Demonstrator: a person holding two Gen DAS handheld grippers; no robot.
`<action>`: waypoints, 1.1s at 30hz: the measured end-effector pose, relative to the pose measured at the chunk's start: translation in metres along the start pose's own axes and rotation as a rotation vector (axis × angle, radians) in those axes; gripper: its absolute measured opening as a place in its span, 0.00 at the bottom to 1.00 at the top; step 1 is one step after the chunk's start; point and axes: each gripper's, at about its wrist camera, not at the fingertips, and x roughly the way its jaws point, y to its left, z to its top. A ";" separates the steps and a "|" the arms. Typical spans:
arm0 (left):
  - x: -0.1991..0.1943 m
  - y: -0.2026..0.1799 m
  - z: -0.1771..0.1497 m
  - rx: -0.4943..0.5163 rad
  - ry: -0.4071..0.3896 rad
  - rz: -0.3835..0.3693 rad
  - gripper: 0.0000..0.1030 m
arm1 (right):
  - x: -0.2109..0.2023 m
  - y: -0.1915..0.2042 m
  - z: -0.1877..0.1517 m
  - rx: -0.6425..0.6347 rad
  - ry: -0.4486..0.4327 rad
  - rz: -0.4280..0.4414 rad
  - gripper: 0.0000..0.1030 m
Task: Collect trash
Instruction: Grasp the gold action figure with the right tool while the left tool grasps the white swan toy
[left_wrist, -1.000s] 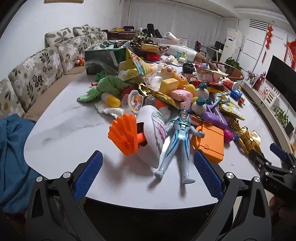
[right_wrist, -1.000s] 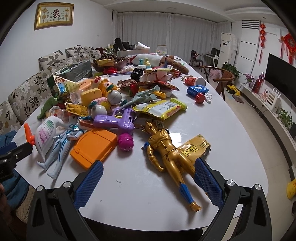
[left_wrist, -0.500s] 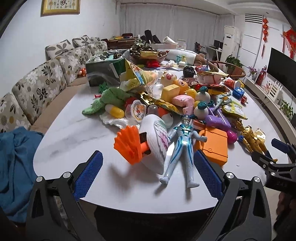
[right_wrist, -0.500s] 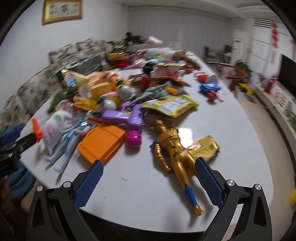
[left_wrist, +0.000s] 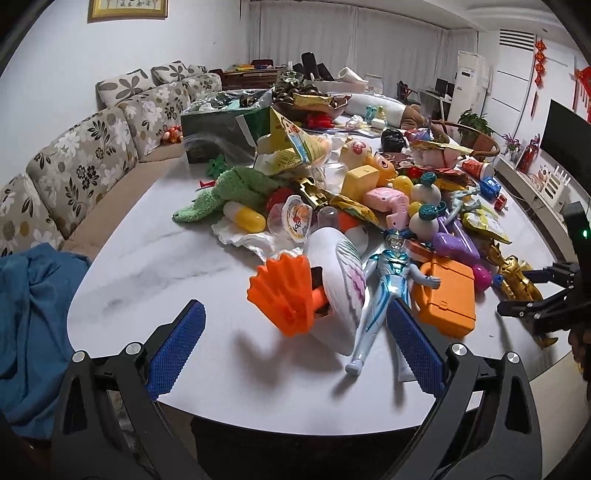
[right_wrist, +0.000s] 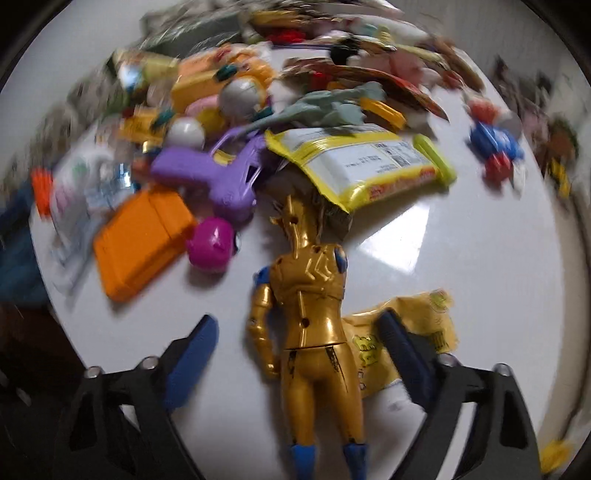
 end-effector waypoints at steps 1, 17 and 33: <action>0.001 0.000 0.001 0.004 0.009 -0.004 0.93 | -0.003 0.001 0.000 -0.019 -0.014 0.014 0.43; 0.040 -0.017 0.029 0.200 0.070 -0.140 0.93 | -0.063 -0.014 -0.014 0.161 -0.236 0.360 0.43; 0.079 0.018 0.071 0.108 0.187 -0.210 0.75 | -0.060 -0.009 -0.008 0.201 -0.235 0.398 0.43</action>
